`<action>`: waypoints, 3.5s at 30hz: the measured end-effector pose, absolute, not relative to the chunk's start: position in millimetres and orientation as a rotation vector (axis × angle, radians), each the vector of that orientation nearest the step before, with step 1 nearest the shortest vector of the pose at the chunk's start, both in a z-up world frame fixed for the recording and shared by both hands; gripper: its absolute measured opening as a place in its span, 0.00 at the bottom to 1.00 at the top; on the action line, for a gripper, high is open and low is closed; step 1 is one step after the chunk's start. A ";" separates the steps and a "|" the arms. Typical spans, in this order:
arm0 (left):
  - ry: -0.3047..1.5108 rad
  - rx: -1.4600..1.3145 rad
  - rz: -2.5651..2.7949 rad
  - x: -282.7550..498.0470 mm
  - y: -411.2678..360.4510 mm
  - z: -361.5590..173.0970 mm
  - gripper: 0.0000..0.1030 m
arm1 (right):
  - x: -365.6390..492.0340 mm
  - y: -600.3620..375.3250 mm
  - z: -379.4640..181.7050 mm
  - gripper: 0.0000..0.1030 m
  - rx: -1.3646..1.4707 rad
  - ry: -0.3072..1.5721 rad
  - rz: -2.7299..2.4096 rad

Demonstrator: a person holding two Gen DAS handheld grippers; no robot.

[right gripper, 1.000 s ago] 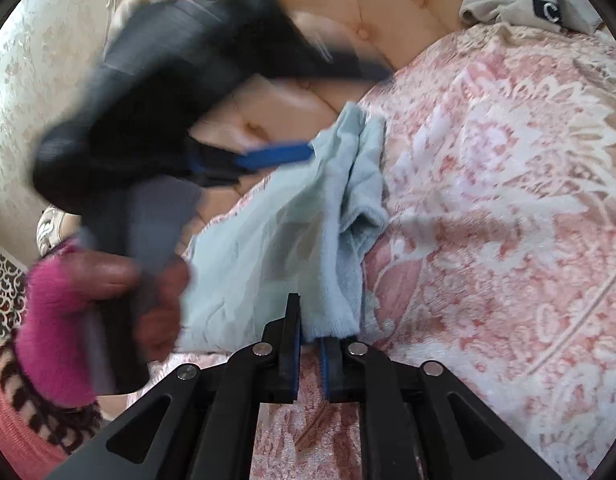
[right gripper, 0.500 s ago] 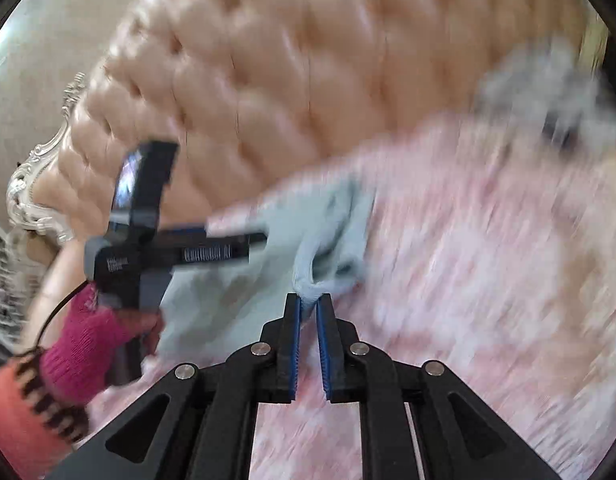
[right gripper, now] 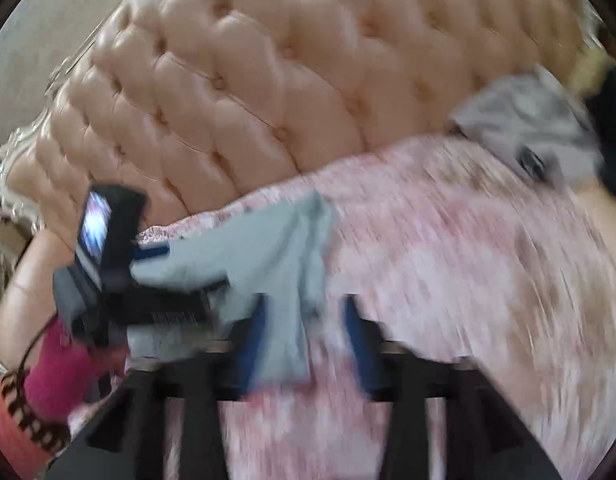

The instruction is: Fold clothes

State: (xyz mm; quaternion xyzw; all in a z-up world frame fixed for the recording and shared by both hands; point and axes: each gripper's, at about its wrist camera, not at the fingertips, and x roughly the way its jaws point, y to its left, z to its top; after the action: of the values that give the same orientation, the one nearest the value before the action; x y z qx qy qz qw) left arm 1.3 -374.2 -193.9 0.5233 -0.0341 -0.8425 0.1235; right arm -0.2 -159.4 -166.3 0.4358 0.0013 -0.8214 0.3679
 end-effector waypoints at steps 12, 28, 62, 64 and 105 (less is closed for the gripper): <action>0.079 1.532 -2.492 26.5 -393.4 -199.7 1.00 | -39.3 -231.9 -205.2 0.18 1.175 0.302 -1.991; 0.213 1.383 -2.487 8.2 -389.5 -163.5 1.00 | -53.2 -183.2 -206.5 0.00 1.208 0.125 -2.117; -0.024 1.441 -2.577 -67.2 -371.6 -149.1 1.00 | -14.4 -159.8 -215.9 0.06 1.253 -0.127 -2.002; -0.029 1.479 -2.537 -35.3 -379.6 -154.9 1.00 | -10.9 -161.3 -204.0 0.06 1.205 -0.122 -2.017; 0.350 1.503 -2.566 23.1 -366.3 -167.6 1.00 | -92.1 -250.4 -170.3 0.45 1.216 0.083 -1.900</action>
State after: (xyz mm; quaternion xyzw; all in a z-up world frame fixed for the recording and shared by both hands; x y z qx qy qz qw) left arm 23.1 -366.3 -167.6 0.5005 0.1165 -0.8547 0.0736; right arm -92.1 -250.4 -170.3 0.4871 0.0331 -0.7606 0.4279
